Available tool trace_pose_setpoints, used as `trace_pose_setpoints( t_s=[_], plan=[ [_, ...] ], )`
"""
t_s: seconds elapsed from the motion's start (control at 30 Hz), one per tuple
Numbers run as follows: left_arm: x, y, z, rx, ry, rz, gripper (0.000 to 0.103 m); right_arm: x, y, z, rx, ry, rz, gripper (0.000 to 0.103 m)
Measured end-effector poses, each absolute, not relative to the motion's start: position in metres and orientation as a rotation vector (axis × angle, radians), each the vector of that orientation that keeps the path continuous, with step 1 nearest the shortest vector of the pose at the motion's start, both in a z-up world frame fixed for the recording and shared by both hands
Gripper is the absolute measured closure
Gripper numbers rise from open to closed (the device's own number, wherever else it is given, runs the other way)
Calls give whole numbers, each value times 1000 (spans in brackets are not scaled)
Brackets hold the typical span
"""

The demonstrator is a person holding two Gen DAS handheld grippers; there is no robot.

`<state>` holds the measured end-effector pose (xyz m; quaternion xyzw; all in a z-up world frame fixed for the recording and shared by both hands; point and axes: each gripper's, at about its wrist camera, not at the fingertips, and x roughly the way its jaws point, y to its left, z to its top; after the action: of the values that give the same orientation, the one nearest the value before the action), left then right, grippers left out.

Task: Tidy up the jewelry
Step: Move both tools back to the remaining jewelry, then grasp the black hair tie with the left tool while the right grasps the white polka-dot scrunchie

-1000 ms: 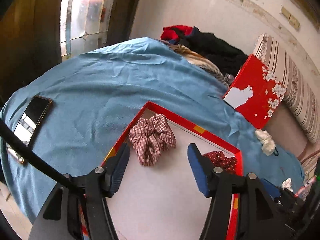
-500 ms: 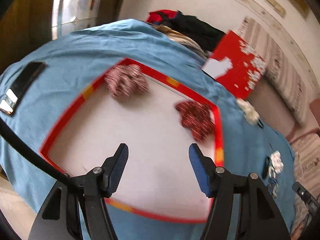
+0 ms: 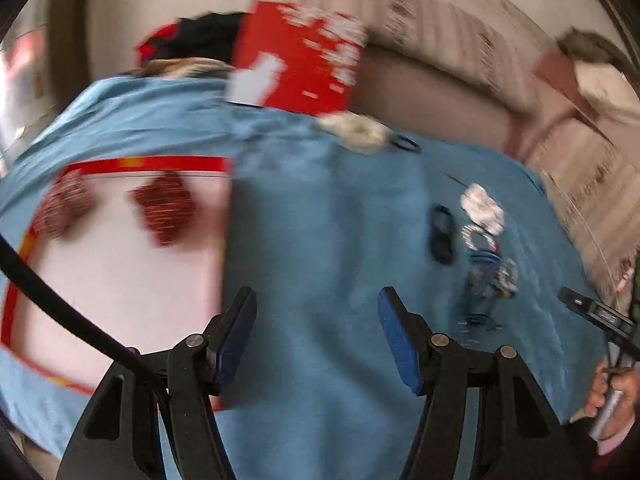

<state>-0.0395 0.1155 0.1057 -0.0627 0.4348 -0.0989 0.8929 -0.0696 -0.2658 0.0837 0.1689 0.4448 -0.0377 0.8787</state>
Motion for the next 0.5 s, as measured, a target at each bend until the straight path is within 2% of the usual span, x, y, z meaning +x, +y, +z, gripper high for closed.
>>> trace_pose_setpoints(
  t_s=[0.23,0.5],
  plan=[
    [21,47,72,-160,1004,-281,41,-41,-270,69,403,923,-9,35],
    [67,0,39,-198,1082,-338,41,34,-260,75,369,871,44,35]
  ],
)
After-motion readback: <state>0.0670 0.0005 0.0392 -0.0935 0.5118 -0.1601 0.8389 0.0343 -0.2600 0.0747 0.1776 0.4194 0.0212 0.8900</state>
